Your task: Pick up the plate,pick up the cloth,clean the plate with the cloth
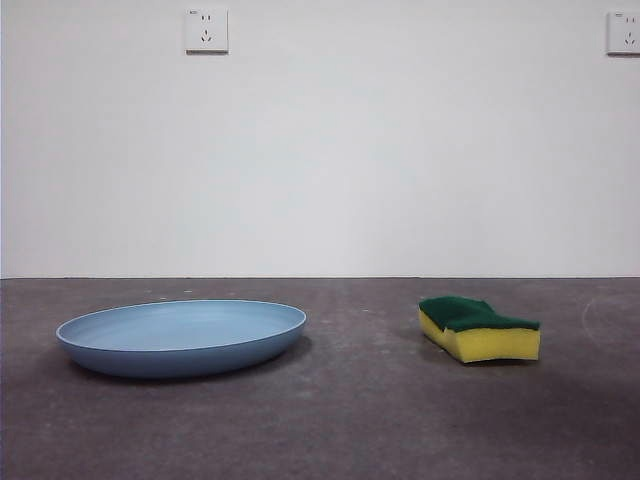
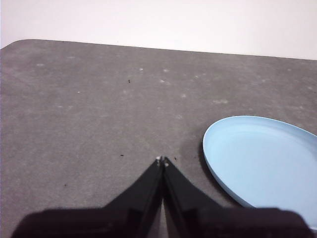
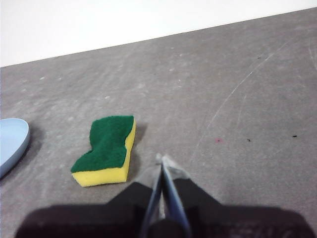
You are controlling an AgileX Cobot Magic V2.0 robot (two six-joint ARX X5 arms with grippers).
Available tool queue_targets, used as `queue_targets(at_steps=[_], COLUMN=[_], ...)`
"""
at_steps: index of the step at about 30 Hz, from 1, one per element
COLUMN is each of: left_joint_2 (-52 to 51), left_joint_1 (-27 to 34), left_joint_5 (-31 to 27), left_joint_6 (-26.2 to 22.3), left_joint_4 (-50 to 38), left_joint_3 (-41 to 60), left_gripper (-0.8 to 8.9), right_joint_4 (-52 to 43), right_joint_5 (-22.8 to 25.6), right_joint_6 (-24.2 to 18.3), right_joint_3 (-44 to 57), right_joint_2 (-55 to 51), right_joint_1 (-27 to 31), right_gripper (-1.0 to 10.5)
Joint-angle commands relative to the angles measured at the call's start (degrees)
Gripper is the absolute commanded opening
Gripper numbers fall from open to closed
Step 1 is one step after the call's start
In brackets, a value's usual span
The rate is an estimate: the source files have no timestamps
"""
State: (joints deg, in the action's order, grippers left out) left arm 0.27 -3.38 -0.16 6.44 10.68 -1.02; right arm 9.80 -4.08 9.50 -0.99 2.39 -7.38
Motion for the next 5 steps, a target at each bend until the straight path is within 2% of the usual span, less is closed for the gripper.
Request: queue_targets(at_steps=[1, 5], left_joint_2=[-0.15, -0.15], left_joint_1=[0.22, 0.22], left_joint_5=[0.31, 0.31], left_joint_6=[-0.59, -0.59], left_joint_4=[-0.15, -0.15], left_joint_3=[0.81, 0.81], left_gripper=[-0.01, -0.01], right_joint_4=[0.50, 0.50], right_joint_5=[0.11, 0.11], right_joint_6=[0.52, 0.52], right_joint_3=[0.66, 0.66], right_joint_2=[-0.15, -0.15], right_joint_1=[0.09, 0.09], right_gripper=[0.0, 0.0])
